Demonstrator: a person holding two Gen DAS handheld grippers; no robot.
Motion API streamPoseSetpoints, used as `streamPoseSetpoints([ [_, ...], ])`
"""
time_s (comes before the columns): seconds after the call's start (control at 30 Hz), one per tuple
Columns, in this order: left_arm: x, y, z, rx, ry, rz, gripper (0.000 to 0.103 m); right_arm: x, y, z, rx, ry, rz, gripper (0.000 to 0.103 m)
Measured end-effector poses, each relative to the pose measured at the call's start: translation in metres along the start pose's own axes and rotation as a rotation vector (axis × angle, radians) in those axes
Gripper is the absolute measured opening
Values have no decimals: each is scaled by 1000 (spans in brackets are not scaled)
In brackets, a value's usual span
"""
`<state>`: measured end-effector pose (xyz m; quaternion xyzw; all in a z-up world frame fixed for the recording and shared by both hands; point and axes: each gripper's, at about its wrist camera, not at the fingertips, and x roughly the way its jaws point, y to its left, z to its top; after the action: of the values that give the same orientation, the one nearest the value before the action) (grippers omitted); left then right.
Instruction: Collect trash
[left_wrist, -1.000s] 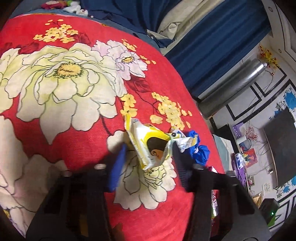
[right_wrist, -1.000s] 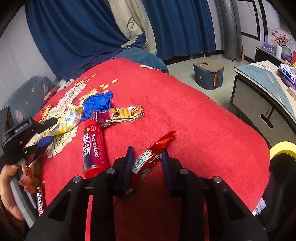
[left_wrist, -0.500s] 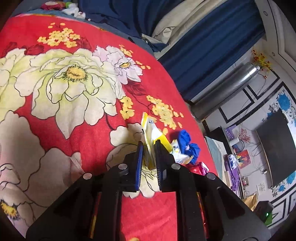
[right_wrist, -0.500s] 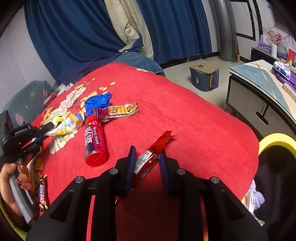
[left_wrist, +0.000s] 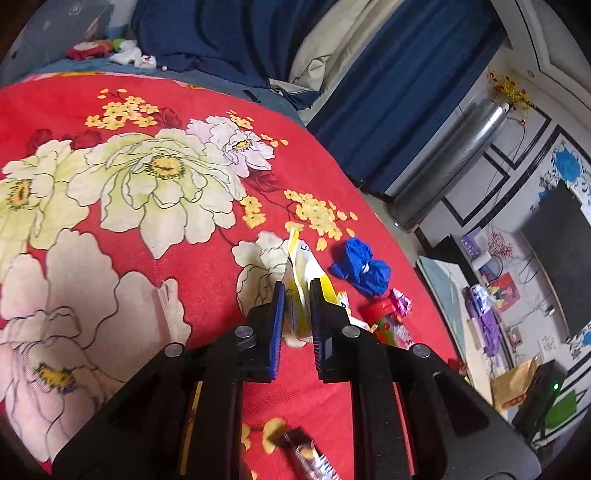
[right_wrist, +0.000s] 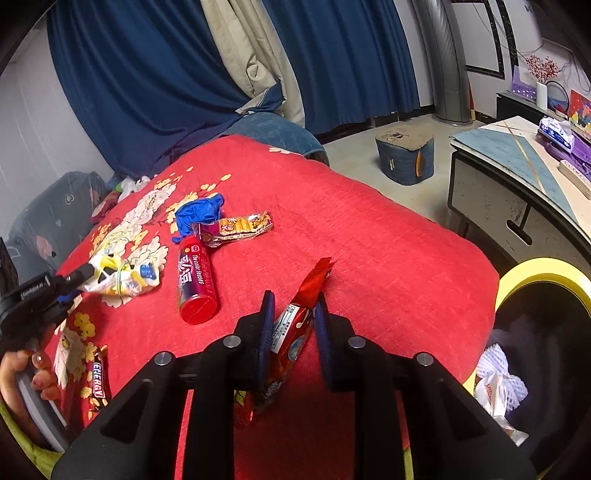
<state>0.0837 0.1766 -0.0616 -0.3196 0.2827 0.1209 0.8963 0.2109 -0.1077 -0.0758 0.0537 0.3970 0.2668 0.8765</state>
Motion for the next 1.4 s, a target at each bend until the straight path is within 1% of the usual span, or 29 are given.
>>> streamPoseSetpoints([
  [0.27,-12,-1,-13,33,21,36,8,-9,0,0,-4,-17,18,14],
  [0.63,-29,3,-16,78,24,68,9,-11,-2,1,3,-23,52,12],
  [0.83,-32,0,-20,98,29,78,25,-9,-6,2,8,-21,66,12],
  [0.9,-33,-4,-22,120,28,94,25,-9,-8,4,11,-22,68,12],
  [0.97,-36,-8,-23,145,8,105,25,-8,-10,5,13,-22,71,12],
  [1.1,-47,-15,-22,186,-69,78,27,-10,-14,6,19,-26,75,12],
  [1.17,-51,-17,-22,203,-92,72,27,-10,-14,6,20,-28,75,12],
  [1.23,-52,-17,-22,210,-99,65,27,-10,-14,6,21,-28,75,12],
  [1.3,-55,-14,-22,194,-104,36,29,-10,-16,6,21,-29,78,12],
  [1.33,-56,-12,-22,182,-103,14,33,-10,-16,6,21,-29,78,12],
  [1.37,-55,-12,-22,182,-80,-7,39,-10,-16,6,21,-30,79,12],
  [1.4,-53,-12,-22,184,-59,-30,40,-10,-17,6,22,-31,79,12],
])
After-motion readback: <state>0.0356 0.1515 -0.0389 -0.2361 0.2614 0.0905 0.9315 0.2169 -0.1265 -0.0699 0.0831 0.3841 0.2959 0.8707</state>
